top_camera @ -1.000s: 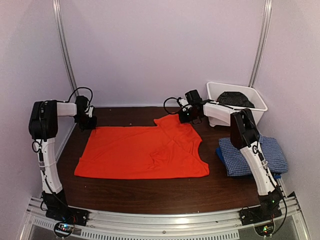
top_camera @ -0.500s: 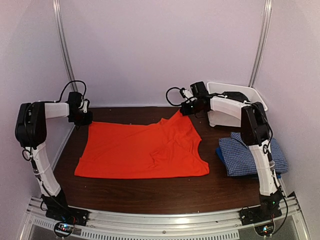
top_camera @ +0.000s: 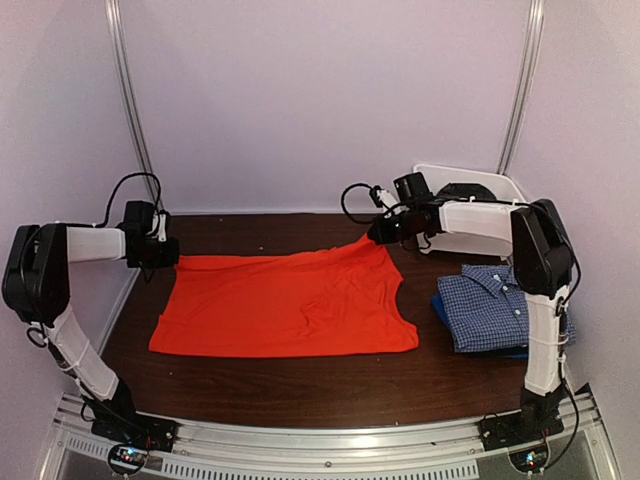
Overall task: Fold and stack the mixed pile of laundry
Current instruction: Fold the 1/3-folded T-shirt at the center of the board.
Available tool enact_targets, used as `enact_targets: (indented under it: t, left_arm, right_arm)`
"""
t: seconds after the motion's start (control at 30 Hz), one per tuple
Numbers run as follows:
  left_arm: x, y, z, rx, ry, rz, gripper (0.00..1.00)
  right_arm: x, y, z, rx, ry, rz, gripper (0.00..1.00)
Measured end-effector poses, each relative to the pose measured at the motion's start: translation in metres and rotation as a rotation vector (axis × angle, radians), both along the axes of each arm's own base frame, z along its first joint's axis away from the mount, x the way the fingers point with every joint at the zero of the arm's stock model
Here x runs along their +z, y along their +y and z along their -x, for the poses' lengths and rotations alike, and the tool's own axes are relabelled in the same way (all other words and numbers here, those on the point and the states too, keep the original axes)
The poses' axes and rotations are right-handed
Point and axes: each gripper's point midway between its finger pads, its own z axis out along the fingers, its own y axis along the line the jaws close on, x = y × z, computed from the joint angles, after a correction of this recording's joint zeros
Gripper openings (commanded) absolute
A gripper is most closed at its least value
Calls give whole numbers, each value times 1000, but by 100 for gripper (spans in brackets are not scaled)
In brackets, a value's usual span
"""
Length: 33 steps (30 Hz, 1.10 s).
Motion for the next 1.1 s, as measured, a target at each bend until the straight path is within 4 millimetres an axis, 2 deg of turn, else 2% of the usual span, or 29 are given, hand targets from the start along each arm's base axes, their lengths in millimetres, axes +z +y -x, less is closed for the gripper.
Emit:
enact_targets:
  t: [0.17, 0.33, 0.47, 0.73, 1.1]
  left_arm:
    - [10, 6, 12, 36, -19, -23, 0]
    - [15, 17, 37, 97, -17, -57, 0]
    - [19, 19, 47, 110, -18, -54, 0]
    - [2, 21, 55, 121, 30, -65, 0]
    - [-34, 25, 68, 133, 132, -90, 0]
  right_arm:
    - [5, 3, 27, 17, 1, -14, 0]
    - [6, 2, 53, 24, 13, -24, 0]
    - [5, 0, 73, 25, 22, -34, 0]
    - [-15, 1, 95, 35, 63, -30, 0]
    - [-46, -1, 117, 38, 127, -11, 0]
